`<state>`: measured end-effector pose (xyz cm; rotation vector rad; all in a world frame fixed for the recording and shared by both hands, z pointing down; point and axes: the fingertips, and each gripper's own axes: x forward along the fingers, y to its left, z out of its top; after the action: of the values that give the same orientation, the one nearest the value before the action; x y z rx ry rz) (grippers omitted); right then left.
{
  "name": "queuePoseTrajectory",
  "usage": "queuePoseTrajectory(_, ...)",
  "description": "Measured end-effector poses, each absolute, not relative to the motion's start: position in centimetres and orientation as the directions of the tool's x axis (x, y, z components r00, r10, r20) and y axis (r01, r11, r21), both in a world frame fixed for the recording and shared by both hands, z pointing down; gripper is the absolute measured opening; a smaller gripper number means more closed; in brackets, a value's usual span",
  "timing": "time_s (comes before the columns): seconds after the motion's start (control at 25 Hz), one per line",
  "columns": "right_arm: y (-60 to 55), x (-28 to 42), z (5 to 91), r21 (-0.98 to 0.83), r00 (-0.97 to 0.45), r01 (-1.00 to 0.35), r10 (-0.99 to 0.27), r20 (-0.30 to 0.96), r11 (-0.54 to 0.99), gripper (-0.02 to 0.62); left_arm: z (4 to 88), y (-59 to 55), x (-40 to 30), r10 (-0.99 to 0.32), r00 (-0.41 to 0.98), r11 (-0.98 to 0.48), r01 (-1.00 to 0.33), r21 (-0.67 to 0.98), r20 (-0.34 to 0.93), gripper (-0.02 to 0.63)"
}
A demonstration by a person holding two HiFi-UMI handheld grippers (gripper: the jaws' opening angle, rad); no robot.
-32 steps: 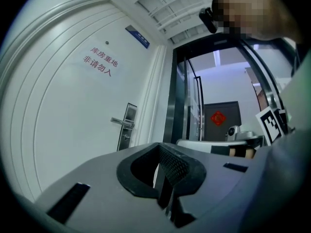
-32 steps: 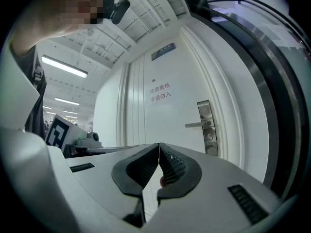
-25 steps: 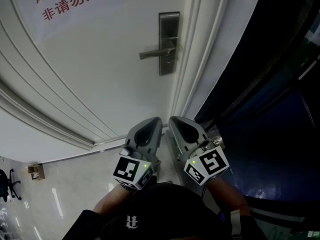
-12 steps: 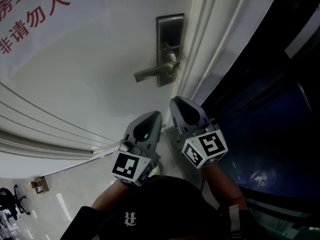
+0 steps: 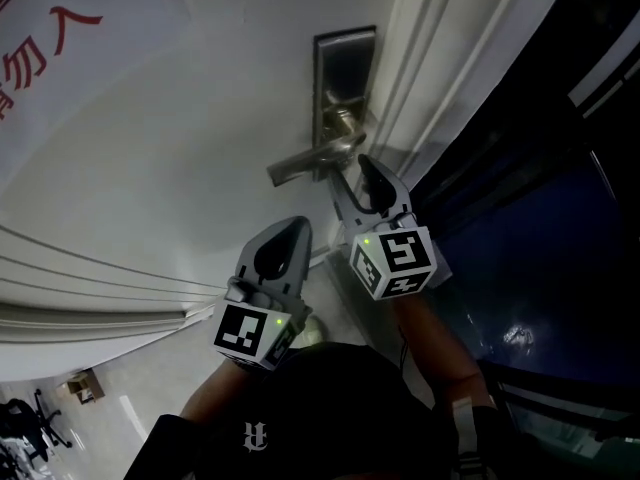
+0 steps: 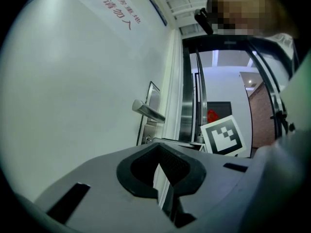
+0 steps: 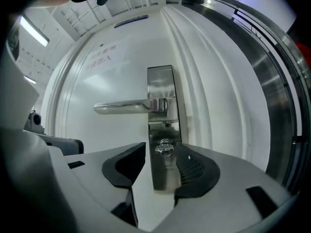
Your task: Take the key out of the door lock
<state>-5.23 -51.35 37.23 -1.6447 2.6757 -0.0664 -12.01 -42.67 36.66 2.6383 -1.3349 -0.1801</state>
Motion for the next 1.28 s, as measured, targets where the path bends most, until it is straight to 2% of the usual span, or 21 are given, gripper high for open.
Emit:
queuePoseTrajectory(0.48,-54.4,-5.9,37.8,-0.029,-0.413,-0.911,-0.910,0.034,0.412,0.175,37.0,-43.8,-13.3,-0.810,0.586,-0.575,-0.789,0.219,-0.017,0.008)
queuePoseTrajectory(0.68,-54.6,-5.9,37.8,-0.019,-0.402,-0.916,-0.915,0.035,0.401,0.137,37.2,-43.9,-13.7,-0.814,0.581,-0.569,-0.793,0.220,-0.013,0.008)
queuePoseTrajectory(1.28,-52.9,-5.2,37.9,-0.024,-0.399,-0.917,-0.916,0.041,0.399,0.132,36.9,-42.7,-12.4,-0.812,0.583,-0.571,-0.788,0.228,-0.021,0.008)
